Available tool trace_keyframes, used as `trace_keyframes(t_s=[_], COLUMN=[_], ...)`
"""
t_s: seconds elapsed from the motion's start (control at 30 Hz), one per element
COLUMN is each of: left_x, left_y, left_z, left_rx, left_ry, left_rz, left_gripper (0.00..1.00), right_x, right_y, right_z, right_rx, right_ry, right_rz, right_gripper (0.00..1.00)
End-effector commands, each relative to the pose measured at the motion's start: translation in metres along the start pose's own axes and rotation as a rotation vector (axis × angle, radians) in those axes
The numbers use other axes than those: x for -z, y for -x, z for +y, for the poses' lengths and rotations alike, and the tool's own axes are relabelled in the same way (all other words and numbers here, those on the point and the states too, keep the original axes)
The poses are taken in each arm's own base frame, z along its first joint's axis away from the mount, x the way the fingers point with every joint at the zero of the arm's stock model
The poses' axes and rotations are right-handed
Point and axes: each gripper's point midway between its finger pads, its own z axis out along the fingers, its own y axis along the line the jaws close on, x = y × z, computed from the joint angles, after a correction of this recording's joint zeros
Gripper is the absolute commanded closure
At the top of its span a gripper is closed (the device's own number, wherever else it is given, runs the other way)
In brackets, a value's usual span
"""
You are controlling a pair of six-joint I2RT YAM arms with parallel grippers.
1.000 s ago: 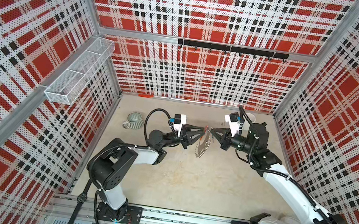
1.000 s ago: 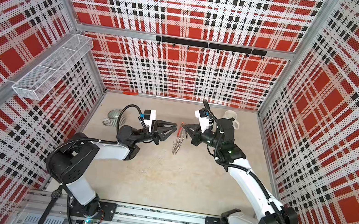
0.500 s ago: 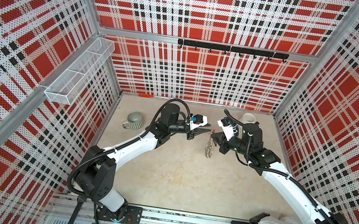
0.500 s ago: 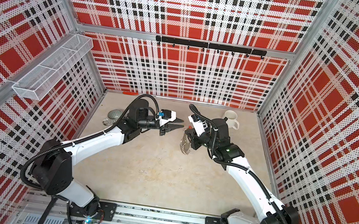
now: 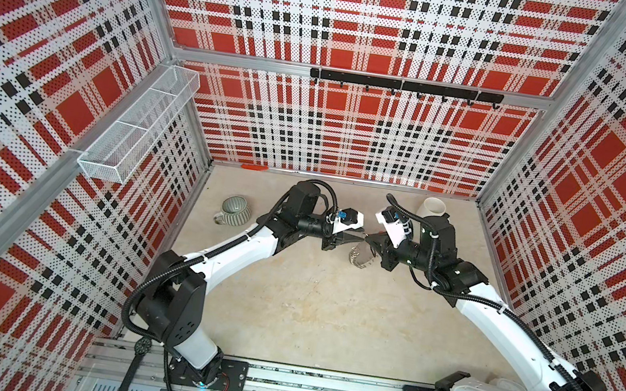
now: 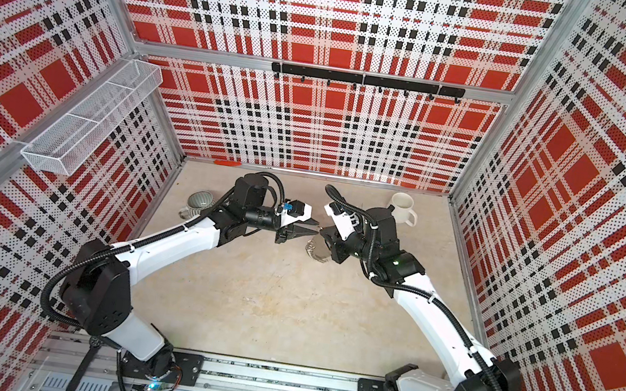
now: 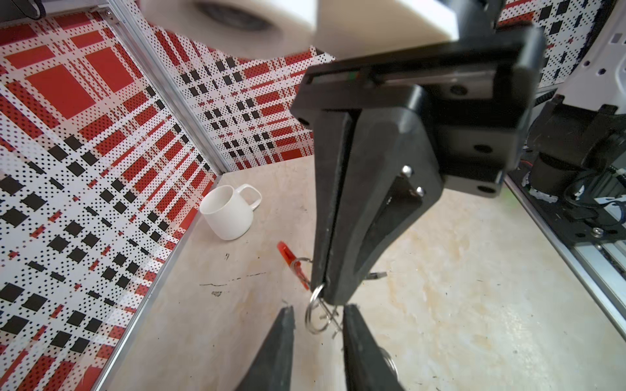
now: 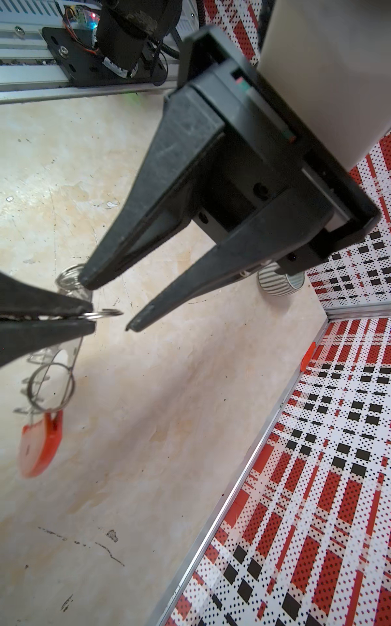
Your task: Put the keys on the keyring
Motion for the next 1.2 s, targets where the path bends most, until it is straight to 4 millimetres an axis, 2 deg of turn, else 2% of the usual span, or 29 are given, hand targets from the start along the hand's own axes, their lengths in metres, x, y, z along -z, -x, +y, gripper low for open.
trace_keyframes(t_s=[0.0,0.5,0.6,0.8,0.93,1.03,1.17], left_x=[-0.003,-0.008,-0.008,-0.007,-0.006,-0.007,-0.007], left_y=[0.008,-0.003,-0.004,-0.001,0.005,0.010,0.016], left_z=[-0.001,-0.001,-0.001,-0.004,-0.003,0.002,0.009], left_rx=[-0.011,0.018,0.018,0.041,0.108,0.178,0.255], left_ry=[-0.028,-0.048,-0.054,-0.075,-0.067,-0.041,-0.015], left_rz=[-0.014,0.032,0.044,0.045,0.024,-0.009,-0.048], left_gripper=[0.72,0.93,1.00,1.00,1.00,1.00,1.00], right_x=[0.007,0.010,0.009,0.011,0.011,0.012,0.016], right_y=[0.024,0.032,0.033,0.035,0.035,0.033,0.032], right_z=[0.010,0.016,0.018,0.020,0.015,0.012,0.012], right_rx=[0.060,0.063,0.061,0.037,-0.023,-0.077,-0.118], right_ry=[0.033,0.057,0.067,0.078,0.083,0.118,0.152], right_rz=[-0.067,-0.096,-0.101,-0.135,-0.153,-0.174,-0.210], right_gripper=[1.00,1.00,1.00,1.00,1.00,0.86,0.85])
